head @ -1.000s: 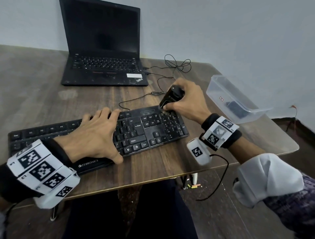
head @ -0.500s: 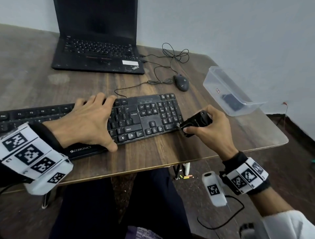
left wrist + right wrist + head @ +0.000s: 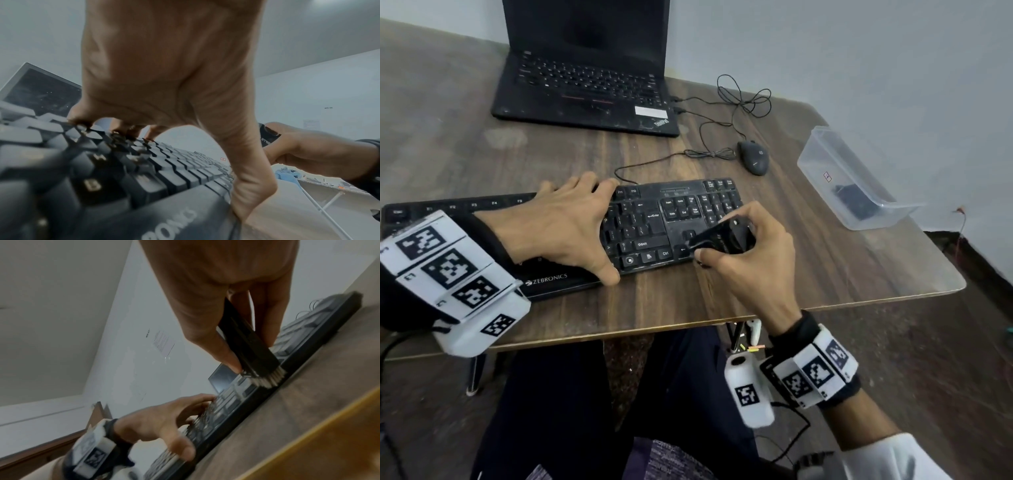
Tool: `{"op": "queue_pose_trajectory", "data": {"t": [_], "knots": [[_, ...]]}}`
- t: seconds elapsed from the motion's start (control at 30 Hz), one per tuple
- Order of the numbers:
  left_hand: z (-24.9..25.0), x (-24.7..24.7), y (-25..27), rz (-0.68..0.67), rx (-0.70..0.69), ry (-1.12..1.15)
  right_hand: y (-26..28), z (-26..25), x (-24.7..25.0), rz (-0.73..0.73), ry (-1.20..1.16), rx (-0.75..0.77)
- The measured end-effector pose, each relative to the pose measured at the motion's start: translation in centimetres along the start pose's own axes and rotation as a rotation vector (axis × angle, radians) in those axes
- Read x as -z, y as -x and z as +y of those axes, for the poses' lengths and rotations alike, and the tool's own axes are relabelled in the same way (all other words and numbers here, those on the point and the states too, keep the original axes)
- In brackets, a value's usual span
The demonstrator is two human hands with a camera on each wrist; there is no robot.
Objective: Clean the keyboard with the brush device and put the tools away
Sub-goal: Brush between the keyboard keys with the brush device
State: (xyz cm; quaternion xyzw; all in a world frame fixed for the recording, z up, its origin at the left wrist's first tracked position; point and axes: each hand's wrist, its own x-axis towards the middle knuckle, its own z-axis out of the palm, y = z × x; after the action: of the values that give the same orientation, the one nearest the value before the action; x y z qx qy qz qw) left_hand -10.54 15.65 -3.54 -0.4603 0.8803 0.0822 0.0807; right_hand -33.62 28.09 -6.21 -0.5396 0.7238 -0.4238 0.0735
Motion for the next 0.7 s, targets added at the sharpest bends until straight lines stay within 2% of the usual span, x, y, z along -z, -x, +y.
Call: {"op": "queue_pose_trajectory", "data": {"t": [0.2, 0.27, 0.37, 0.47, 0.7], "knots": [[-0.2, -0.2, -0.3, -0.018, 0.009, 0.023, -1.6, 1.4, 2.6, 0.121, 0.018, -0.099], [-0.1, -0.2, -0.4, -0.017, 0.013, 0.022, -0.1, 0.0, 1.0, 0.077, -0.016, -0.08], [-0.2, -0.2, -0.3, -0.021, 0.014, 0.017, 3.0, -3.1, -2.2, -0.021, -0.124, 0.026], [-0.1, 0.0, -0.2, -0.019, 0.011, 0.016, 3.1, -3.9, -3.2, -0.067, -0.15, 0.067], [0.0, -0.2, -0.1, 0.014, 0.018, 0.025, -3.1, 1.4, 2.5, 0.196, 0.088, -0.124]]}}
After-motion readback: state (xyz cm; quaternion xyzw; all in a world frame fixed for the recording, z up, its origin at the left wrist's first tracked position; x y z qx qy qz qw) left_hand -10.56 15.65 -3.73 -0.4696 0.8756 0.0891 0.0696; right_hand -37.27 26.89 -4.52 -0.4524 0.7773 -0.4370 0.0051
